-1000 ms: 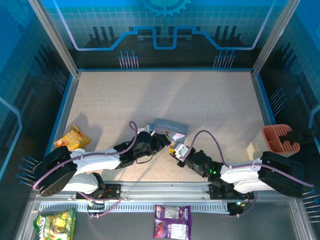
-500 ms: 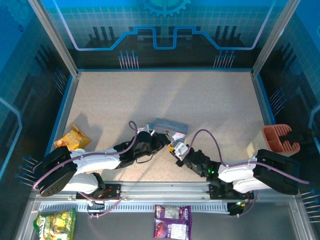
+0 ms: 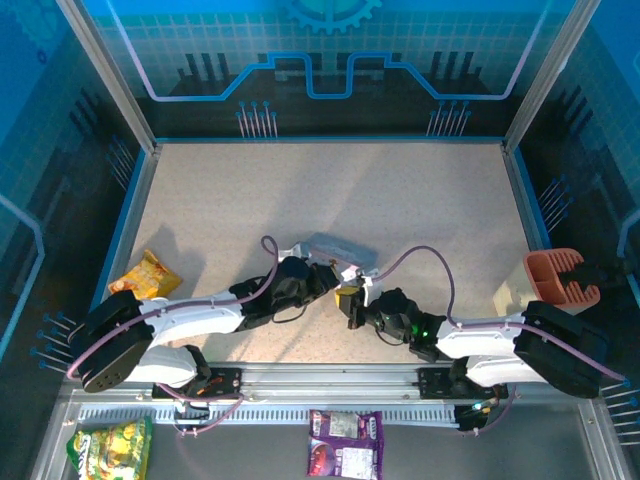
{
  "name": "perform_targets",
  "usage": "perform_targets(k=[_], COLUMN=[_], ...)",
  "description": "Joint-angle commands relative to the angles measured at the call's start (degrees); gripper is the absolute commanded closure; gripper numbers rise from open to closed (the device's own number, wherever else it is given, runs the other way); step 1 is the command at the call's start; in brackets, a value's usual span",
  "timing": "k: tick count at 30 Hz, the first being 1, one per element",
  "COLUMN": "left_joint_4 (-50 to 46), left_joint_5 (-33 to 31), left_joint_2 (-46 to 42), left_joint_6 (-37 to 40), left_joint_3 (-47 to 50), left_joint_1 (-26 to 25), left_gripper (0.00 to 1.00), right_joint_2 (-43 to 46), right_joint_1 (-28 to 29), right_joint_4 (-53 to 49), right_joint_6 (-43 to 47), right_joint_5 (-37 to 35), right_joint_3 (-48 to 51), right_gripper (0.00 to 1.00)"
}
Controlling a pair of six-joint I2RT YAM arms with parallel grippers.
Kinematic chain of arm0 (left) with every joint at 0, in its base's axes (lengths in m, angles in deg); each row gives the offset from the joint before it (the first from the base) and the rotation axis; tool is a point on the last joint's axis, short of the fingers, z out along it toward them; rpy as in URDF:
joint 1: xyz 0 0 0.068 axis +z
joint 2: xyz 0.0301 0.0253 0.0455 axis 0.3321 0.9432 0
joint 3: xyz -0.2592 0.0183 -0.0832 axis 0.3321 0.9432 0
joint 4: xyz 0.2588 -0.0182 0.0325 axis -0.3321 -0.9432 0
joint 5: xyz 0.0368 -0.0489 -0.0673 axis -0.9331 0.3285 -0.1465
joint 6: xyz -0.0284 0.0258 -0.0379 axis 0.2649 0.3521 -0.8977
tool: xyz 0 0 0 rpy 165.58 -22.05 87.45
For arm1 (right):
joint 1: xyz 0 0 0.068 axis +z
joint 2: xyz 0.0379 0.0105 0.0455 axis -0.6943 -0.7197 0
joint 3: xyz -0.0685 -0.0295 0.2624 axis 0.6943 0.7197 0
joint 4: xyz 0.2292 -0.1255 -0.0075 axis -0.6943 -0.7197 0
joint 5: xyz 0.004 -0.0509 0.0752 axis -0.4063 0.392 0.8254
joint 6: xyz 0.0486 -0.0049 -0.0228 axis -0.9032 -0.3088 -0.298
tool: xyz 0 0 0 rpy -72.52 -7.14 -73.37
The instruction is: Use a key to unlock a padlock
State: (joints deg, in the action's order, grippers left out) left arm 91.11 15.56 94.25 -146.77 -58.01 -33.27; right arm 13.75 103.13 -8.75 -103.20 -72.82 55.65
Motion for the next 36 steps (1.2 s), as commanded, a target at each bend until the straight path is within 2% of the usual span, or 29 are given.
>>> perform_targets(k=[1,5,11,12,15,17,21,30,36], left_joint_4=[-6.46,-14.23,-17.13,-17.15,-17.45,-17.30,-15.66,-18.61,-19.74], left_joint_5=[1.46,-1.65,-4.29,-4.50,-5.19,-5.56,-5.24,-4.19,-5.22], left_joint_2=[-0.10,-1.08,-3.34,-3.45,-3.11,-3.01,-2.80,1.74,6.74], left_joint_6=[4.82,8.34,12.29,12.69,14.66,16.00,18.27,22.69,23.95], left_joint_3=[-3.60,-4.95,-3.82,-3.73,-3.55,-3.08,-1.49,-2.23,-2.36], left_joint_1=[-0.33,-0.25,-0.16,-0.18,-0.16,-0.16,-0.15,-0.23,-0.59], left_gripper=[0.99,0.99,0.99,0.99,1.00,1.00,1.00,0.99,0.97], right_joint_2=[-0.53,0.37,4.11,4.47,5.53,7.40,11.08,9.15,5.95], right_joint_1=[-0.97,-1.53,-3.56,-4.35,-6.01,-7.07,-10.30,-11.82,-12.49], right_joint_4=[-6.88,-14.18,-20.98,-21.93,-19.96,-21.47,-24.74,-30.01,-27.39], right_joint_6=[-7.95,-7.97,-2.90,-2.08,0.71,1.14,1.34,1.43,0.59], right_joint_5=[1.70,2.96,2.82,4.90,12.63,14.12,16.03,16.74,19.54], right_joint_3=[-2.23,-4.27,-5.04,-5.39,-4.34,-3.61,-2.79,-6.74,-7.90], right_gripper=[1.00,1.00,0.98,0.92,0.67,0.59,0.49,0.50,0.50])
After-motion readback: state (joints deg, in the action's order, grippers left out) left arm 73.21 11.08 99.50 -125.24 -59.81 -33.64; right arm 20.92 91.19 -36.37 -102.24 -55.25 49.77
